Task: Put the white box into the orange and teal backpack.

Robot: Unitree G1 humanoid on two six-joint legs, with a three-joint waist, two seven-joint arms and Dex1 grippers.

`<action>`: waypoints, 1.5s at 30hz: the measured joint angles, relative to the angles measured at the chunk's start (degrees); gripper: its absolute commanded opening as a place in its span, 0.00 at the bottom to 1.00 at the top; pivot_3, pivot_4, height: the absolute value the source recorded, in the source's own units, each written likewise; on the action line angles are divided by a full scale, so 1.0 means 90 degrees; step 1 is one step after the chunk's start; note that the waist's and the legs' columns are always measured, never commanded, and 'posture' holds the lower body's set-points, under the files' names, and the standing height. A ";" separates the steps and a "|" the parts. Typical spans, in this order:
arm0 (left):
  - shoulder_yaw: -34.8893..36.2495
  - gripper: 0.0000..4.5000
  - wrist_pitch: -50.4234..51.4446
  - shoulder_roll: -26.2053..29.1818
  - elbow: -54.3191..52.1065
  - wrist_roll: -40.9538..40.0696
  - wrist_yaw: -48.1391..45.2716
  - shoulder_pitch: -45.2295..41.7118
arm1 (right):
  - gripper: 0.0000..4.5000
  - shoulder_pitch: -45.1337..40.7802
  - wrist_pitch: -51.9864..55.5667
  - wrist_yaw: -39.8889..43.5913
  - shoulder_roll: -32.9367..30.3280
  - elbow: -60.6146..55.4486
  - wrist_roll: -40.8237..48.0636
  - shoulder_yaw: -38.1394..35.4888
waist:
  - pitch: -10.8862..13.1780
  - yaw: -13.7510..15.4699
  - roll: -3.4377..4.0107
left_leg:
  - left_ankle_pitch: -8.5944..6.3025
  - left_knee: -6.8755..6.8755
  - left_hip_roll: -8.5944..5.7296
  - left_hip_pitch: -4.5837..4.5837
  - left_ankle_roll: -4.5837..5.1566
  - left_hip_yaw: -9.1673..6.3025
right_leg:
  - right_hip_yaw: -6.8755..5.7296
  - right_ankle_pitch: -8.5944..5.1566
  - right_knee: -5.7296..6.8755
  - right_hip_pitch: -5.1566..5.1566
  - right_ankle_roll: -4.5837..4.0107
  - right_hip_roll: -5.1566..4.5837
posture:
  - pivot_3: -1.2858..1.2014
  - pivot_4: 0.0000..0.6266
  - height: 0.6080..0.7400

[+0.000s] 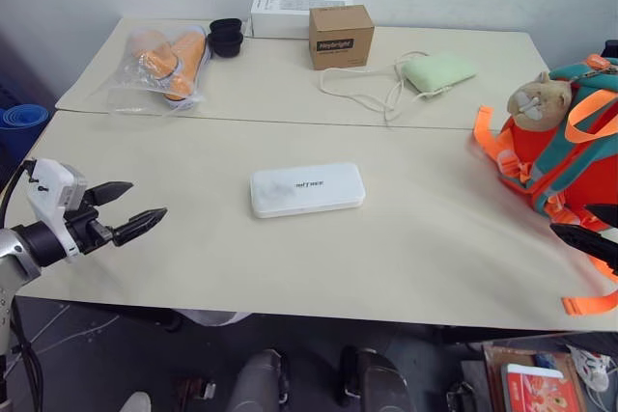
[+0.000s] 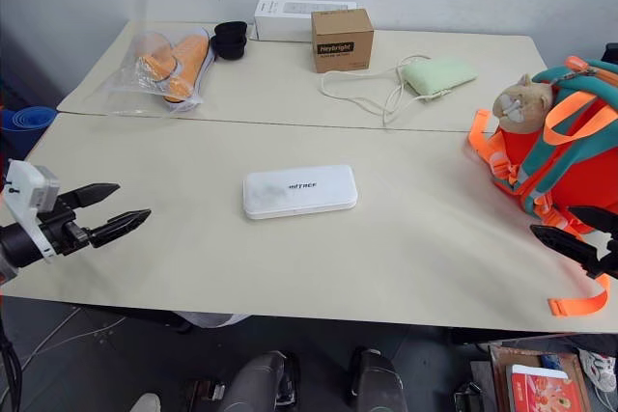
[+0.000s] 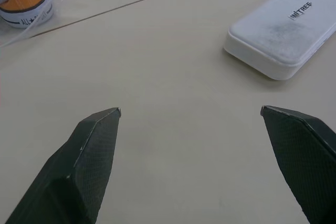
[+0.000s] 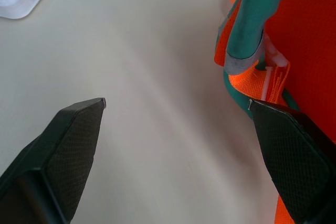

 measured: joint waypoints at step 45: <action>-0.4096 0.00 0.0298 -0.1206 0.1157 0.2360 0.0952 -0.3216 | 0.00 -0.5716 -0.1811 -0.1046 0.2993 0.2676 -0.3052 0.5743 | 0.0009 -0.0178 -0.0020 | 0.0053 0.0035 0.0005 -0.0013 0.0011 0.0127 | 0.0121 0.0011 0.0103 -0.0090 0.0003 0.0064 | 0.52 0.24 1.00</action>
